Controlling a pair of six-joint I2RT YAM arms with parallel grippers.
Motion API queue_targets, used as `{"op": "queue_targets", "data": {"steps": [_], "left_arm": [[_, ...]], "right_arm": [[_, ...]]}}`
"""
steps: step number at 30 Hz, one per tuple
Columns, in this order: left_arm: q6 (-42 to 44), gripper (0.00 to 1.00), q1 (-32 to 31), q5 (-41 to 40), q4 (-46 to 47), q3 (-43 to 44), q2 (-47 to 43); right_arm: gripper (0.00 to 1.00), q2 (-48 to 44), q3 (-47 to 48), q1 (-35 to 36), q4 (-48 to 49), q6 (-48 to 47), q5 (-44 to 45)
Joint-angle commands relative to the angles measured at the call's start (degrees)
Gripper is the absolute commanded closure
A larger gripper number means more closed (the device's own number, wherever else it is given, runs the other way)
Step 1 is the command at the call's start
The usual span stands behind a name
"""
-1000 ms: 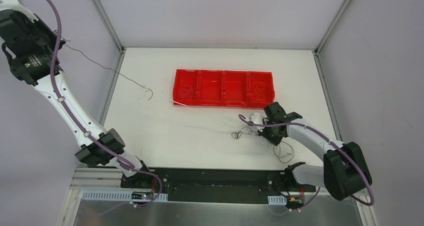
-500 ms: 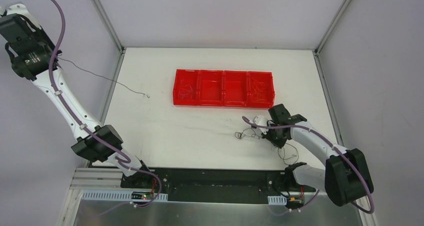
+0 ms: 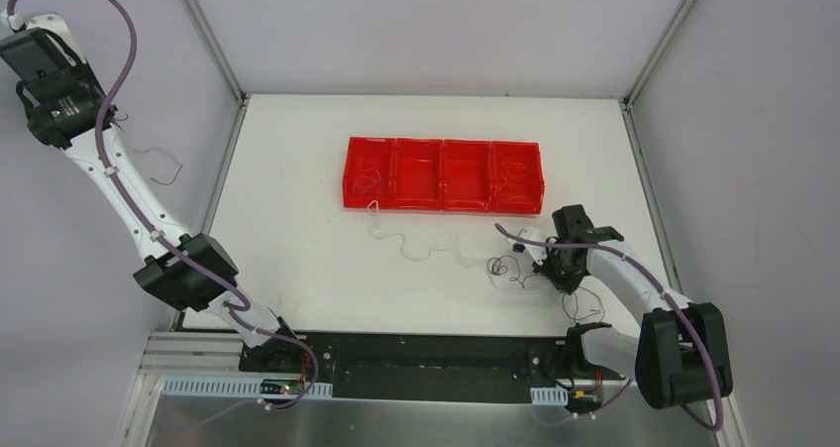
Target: Untangle the cables
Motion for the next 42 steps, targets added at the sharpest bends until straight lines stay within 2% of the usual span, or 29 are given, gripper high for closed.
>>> {"op": "queue_targets", "data": {"steps": [1, 5, 6, 8, 12, 15, 19, 22, 30, 34, 42], "left_arm": [[1.92, 1.00, 0.53, -1.64, 3.61, 1.47, 0.15], [-0.92, 1.00, 0.13, 10.87, 3.77, -3.30, -3.81], [-2.09, 1.00, 0.05, 16.84, 3.72, -4.97, -5.35], [-3.09, 1.00, -2.49, 22.96, 3.78, -9.08, -9.33], [-8.03, 1.00, -9.88, 35.15, 3.78, -14.26, -15.93], [-12.13, 1.00, -19.90, 39.67, 3.91, -16.26, -18.74], [-19.56, 1.00, -31.36, 39.97, 6.29, -16.29, -17.24], [-21.87, 1.00, -38.89, 38.75, 8.54, -16.25, -13.96], [-27.84, 1.00, -51.61, 37.85, 15.99, -16.42, -3.85], [-28.37, 1.00, -54.26, 38.43, 16.56, -16.66, 0.28], [-27.97, 1.00, -54.75, 38.00, 17.35, -16.39, 3.96]], "right_arm": [[1.00, -0.94, -0.51, -3.08, -2.58, -4.19, -1.10], [1.00, -0.57, 1.48, -3.55, -3.97, -3.20, -3.98], [1.00, -0.52, 2.73, -3.47, -5.20, -2.45, -6.07], [1.00, -0.20, 5.73, -3.38, -7.76, -0.48, -10.68], [1.00, 0.73, 11.27, -1.35, -11.19, 3.03, -17.75], [1.00, 1.23, 13.04, 1.87, -10.00, 5.64, -18.63], [1.00, 3.27, 14.71, 4.53, -7.42, 8.64, -18.48], [1.00, 5.24, 16.76, 4.78, -6.97, 11.06, -19.65], [1.00, 5.43, 17.49, 4.80, -6.31, 14.60, -21.14], [1.00, 5.72, 17.43, 4.76, -6.22, 15.52, -21.39], [1.00, 7.40, 17.54, 4.74, -5.18, 15.68, -21.81]]}}
